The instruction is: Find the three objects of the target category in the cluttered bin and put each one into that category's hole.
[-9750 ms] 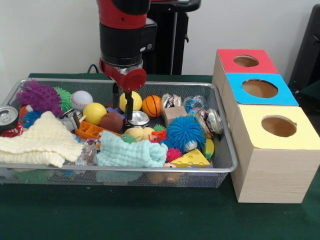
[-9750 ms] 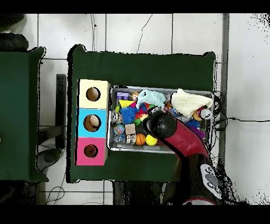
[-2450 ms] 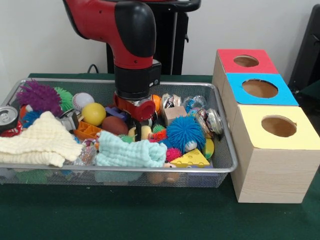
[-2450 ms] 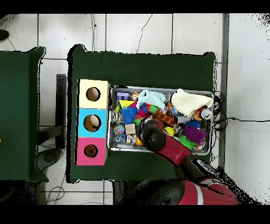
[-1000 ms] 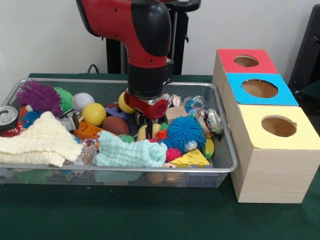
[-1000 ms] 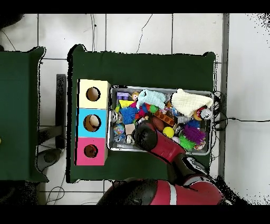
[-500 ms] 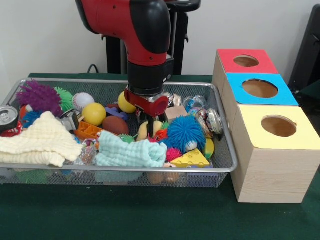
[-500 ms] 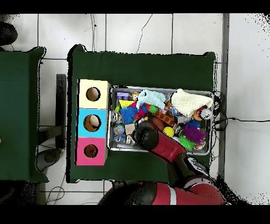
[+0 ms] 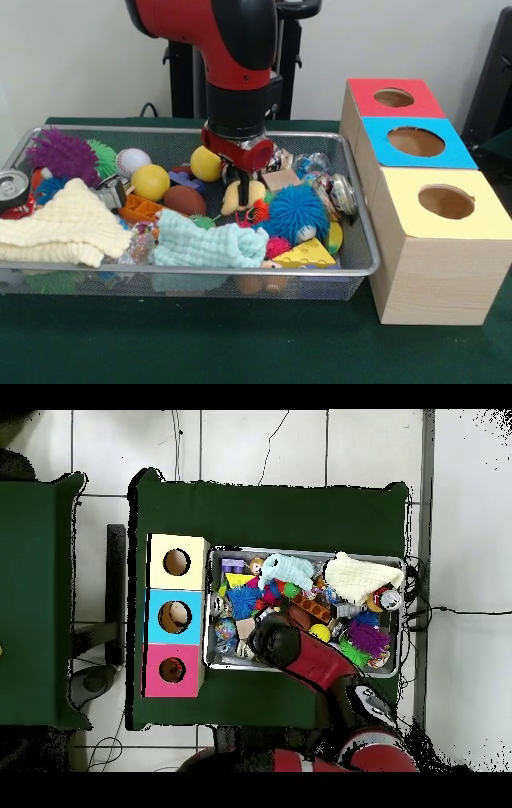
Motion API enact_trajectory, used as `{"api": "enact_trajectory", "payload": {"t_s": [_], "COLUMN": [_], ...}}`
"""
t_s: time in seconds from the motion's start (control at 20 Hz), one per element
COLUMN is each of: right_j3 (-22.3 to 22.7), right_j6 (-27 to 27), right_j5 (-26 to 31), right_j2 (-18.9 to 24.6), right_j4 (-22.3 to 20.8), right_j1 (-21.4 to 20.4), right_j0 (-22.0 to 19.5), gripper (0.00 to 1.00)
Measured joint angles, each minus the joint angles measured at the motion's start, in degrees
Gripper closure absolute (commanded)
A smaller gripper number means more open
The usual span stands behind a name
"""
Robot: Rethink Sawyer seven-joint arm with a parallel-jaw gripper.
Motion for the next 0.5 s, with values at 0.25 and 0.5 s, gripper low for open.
{"api": "enact_trajectory", "payload": {"t_s": [0.25,0.5], "right_j3": [0.6,0.7], "right_j6": [0.0,0.0], "right_j5": [3.7,7.8], "right_j2": [-1.1,-2.5], "right_j4": [0.0,-0.1], "right_j1": [-3.6,-6.8], "right_j0": [1.8,3.5], "gripper": [1.0,1.0]}}
